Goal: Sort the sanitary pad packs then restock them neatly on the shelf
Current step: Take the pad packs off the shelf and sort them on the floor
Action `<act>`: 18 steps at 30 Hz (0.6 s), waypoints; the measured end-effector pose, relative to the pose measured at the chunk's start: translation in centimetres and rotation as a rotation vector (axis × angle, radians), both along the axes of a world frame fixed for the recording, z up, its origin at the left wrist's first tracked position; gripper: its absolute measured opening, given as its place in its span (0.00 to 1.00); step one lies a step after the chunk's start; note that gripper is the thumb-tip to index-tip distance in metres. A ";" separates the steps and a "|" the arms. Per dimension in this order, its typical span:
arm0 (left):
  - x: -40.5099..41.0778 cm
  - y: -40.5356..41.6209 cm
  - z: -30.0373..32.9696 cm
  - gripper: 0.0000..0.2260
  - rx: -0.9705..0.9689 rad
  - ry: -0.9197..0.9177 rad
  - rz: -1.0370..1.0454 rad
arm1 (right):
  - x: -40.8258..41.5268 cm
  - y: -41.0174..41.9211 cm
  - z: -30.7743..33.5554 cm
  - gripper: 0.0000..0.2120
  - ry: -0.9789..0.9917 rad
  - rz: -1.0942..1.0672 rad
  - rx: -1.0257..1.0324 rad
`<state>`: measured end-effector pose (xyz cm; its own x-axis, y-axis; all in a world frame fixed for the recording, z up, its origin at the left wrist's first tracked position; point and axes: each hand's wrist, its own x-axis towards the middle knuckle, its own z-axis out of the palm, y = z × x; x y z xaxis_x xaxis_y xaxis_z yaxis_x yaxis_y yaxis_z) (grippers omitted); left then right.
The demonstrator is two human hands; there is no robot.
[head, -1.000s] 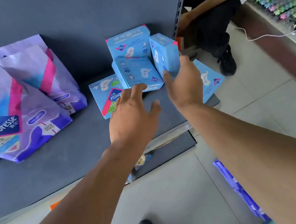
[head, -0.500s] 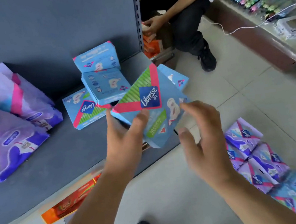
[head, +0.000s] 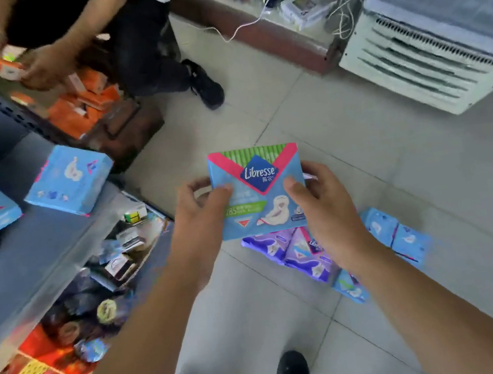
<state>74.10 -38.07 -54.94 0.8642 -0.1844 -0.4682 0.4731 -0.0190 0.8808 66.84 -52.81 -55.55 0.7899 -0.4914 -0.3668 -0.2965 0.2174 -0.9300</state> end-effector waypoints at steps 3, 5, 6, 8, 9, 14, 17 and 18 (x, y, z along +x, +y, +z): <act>-2.1 -5.3 -0.6 0.09 0.035 0.021 -0.129 | -3.4 -4.7 -0.8 0.08 0.038 -0.109 -0.010; -3.7 -8.4 -1.1 0.10 0.045 0.033 -0.204 | -5.8 -7.7 -1.6 0.08 0.054 -0.166 -0.007; -4.5 -9.7 -1.5 0.11 0.050 0.038 -0.239 | -7.0 -9.0 -2.0 0.09 0.068 -0.191 -0.015; -6.0 -12.0 -2.6 0.12 0.062 0.034 -0.311 | -9.5 -11.3 -3.3 0.10 0.103 -0.238 -0.041; -6.8 -13.1 -3.2 0.12 0.068 0.026 -0.344 | -10.6 -12.2 -3.9 0.10 0.114 -0.260 -0.039; -10.1 -17.0 -6.8 0.13 0.127 0.011 -0.489 | -16.0 -14.8 -7.3 0.13 0.239 -0.363 -0.016; -11.6 -18.3 -9.7 0.13 0.171 0.023 -0.598 | -18.8 -15.1 -9.6 0.11 0.345 -0.395 -0.039; -12.0 -18.7 -10.6 0.13 0.184 0.036 -0.638 | -19.5 -15.1 -10.4 0.11 0.380 -0.407 -0.042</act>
<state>62.10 -56.78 -65.52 0.5951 -0.5691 -0.5674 0.3484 -0.4535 0.8203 47.32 -67.88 -65.92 0.3493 -0.7493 -0.5627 -0.5127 0.3498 -0.7841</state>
